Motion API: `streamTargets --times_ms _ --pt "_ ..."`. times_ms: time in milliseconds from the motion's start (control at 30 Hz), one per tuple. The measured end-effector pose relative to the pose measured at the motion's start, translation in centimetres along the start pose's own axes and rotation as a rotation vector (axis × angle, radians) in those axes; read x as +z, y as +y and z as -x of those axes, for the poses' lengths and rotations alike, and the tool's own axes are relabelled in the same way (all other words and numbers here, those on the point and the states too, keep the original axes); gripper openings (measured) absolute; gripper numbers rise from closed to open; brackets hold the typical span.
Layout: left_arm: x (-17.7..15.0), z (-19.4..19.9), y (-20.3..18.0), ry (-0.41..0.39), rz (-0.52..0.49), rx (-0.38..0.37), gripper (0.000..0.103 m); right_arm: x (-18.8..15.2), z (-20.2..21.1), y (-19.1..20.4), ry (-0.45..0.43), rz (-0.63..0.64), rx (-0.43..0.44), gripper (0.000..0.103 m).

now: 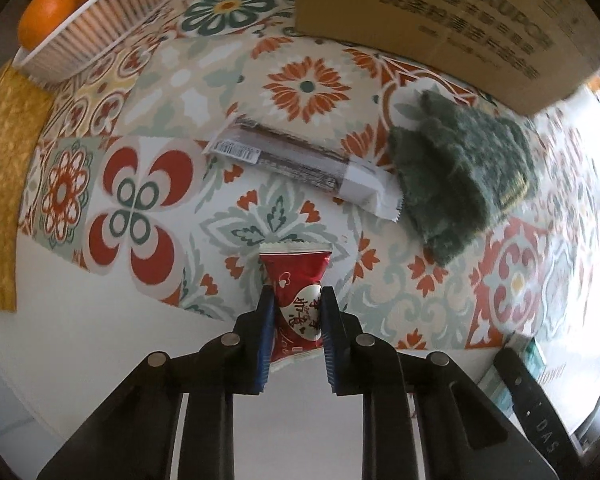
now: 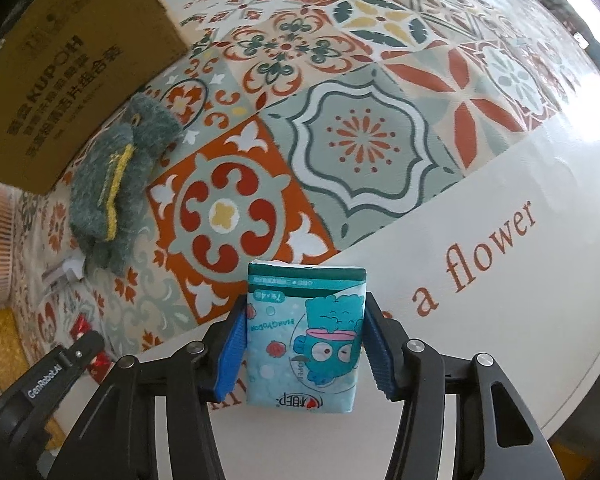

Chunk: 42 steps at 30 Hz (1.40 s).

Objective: Organize soft objects
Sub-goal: 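Close the left tool on the red candy wrapper while the right tool grasps the tissue pack, then carry the candy wrapper and tissue pack over the cardboard box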

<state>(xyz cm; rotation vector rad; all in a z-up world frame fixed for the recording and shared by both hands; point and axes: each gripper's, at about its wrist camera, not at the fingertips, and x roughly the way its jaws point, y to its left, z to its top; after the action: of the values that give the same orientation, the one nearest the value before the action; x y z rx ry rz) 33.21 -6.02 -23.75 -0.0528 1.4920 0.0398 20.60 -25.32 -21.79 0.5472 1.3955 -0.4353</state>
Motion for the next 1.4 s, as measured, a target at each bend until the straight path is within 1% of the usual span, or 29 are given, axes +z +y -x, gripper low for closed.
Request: streamTargets --times_ms 100,233,300,467,500,567,667,767,867,1033,1133,1400 --pt "0.0 0.3 -0.6 -0.004 -0.050 -0.017 0.022 -0.5 0.1 0.8 0.002 0.031 0.018 0.054" --pt "0.0 0.4 -0.7 -0.021 -0.115 -0.012 0.021 -1.0 0.7 2.0 -0.019 0.080 0.028 0.054" --pt "0.0 0.7 -0.5 -0.032 -0.141 -0.028 0.021 -1.0 1.0 2.7 -0.030 0.104 0.036 0.054" --pt "-0.6 2.2 0.8 -0.062 -0.172 -0.064 0.021 -1.5 2.6 4.7 -0.069 0.179 0.060 0.054" --pt "-0.7 2.5 1.0 -0.070 -0.178 -0.077 0.021 -1.4 3.3 4.6 -0.074 0.195 0.063 0.054" --pt "-1.2 3.3 1.0 -0.077 -0.181 -0.094 0.021 -1.5 4.0 5.5 -0.088 0.219 0.067 0.054" --pt "-1.2 4.4 1.7 -0.096 -0.178 -0.108 0.021 -1.1 5.1 6.3 -0.112 0.253 0.072 0.054" --pt "-1.1 5.8 2.2 -0.128 -0.184 -0.118 0.021 -0.4 5.7 6.4 -0.132 0.280 0.088 0.054" --pt "-1.2 7.5 2.6 -0.166 -0.196 -0.116 0.021 -0.4 6.4 6.4 -0.161 0.308 0.092 0.054" --pt "-1.4 10.0 3.2 -0.222 -0.213 -0.136 0.021 -0.3 8.4 6.8 -0.207 0.341 0.115 0.054" --pt "-1.4 11.2 3.1 -0.244 -0.212 -0.171 0.021 0.0 9.9 7.1 -0.241 0.361 0.125 0.054" --pt "-0.8 14.5 2.9 -0.326 -0.216 -0.207 0.021 0.6 13.4 8.1 -0.319 0.403 0.176 0.054"
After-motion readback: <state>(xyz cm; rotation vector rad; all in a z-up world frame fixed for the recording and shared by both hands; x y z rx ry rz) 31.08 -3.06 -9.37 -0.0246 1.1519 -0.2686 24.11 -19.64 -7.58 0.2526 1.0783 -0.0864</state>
